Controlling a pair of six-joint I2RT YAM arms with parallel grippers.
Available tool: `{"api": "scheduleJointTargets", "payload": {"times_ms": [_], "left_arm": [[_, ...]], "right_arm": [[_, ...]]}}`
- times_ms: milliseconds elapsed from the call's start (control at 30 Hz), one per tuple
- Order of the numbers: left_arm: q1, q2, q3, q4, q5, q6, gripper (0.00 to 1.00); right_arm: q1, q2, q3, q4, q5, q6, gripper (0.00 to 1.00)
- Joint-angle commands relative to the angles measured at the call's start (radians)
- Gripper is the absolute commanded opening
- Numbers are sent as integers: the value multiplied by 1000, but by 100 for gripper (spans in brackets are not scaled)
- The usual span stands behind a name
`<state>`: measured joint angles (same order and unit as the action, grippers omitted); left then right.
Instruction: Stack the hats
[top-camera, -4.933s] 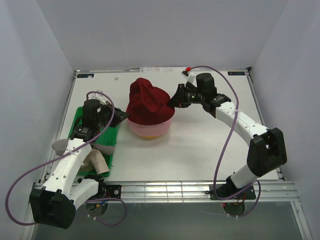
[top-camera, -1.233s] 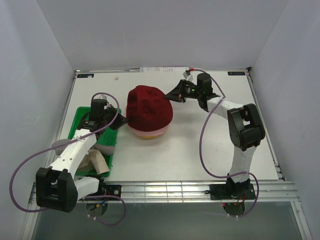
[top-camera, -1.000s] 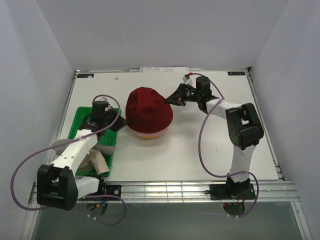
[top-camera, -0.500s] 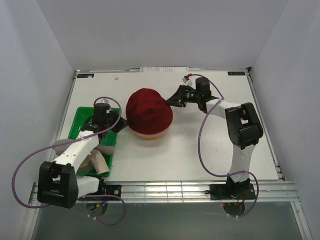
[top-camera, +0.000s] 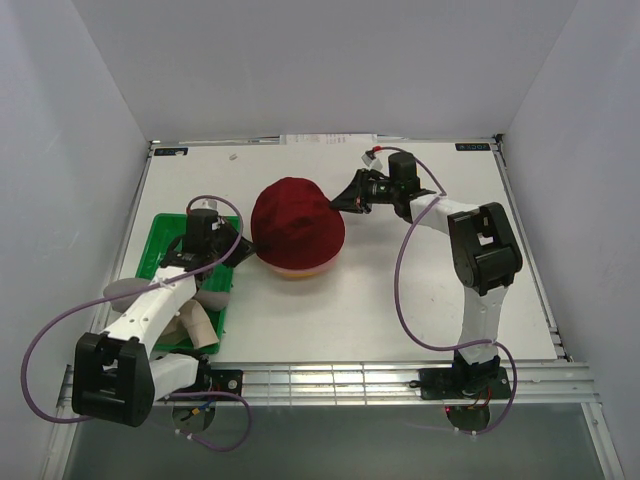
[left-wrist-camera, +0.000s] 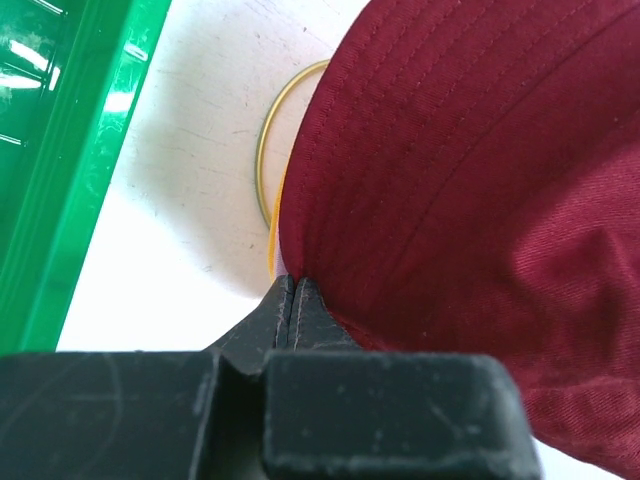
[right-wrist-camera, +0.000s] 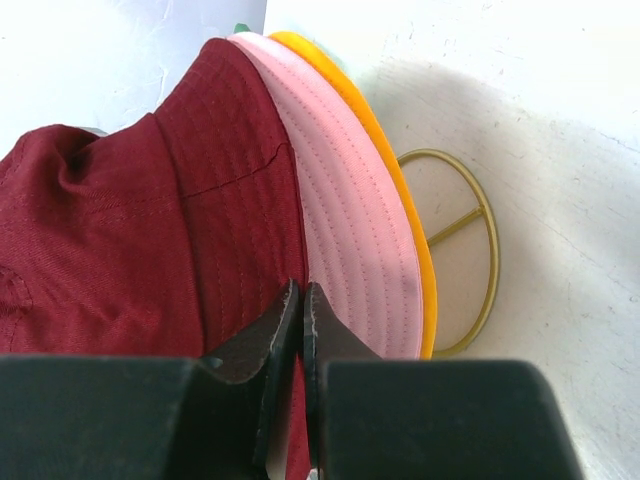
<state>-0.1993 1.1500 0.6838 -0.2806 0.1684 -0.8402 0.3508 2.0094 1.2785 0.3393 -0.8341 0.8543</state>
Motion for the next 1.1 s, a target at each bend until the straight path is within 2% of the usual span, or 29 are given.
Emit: {"api": "scheduleJointTargets", "payload": {"times_ms": [0,100,167,400,533,600,800,900,1067], "left_arm": [[0,-6,14,-146,-12,69,0],[0,-3,59,-166,17,84,1],[0,-4,89,-180,26,90,7],[0,-15,172,-238,42,110,40],[1,-19,210,-267,43,118,51],[0,-24,232,-298,30,122,52],[9,-59,307,-370,-39,121,52],[37,-26,358,-379,-43,121,50],[98,59,399,-341,0,121,50]], "right_arm": [[-23,46,39,-94,78,-70,9],[-22,45,54,-103,69,-77,13],[-22,38,70,-109,66,-78,19],[-26,14,116,-151,59,-89,38],[-33,-12,128,-183,69,-89,48],[-39,-32,122,-195,75,-86,54],[-84,-149,16,-197,84,-61,59],[-99,-234,-82,-191,95,-49,61],[-89,-381,-299,-74,95,38,61]]}}
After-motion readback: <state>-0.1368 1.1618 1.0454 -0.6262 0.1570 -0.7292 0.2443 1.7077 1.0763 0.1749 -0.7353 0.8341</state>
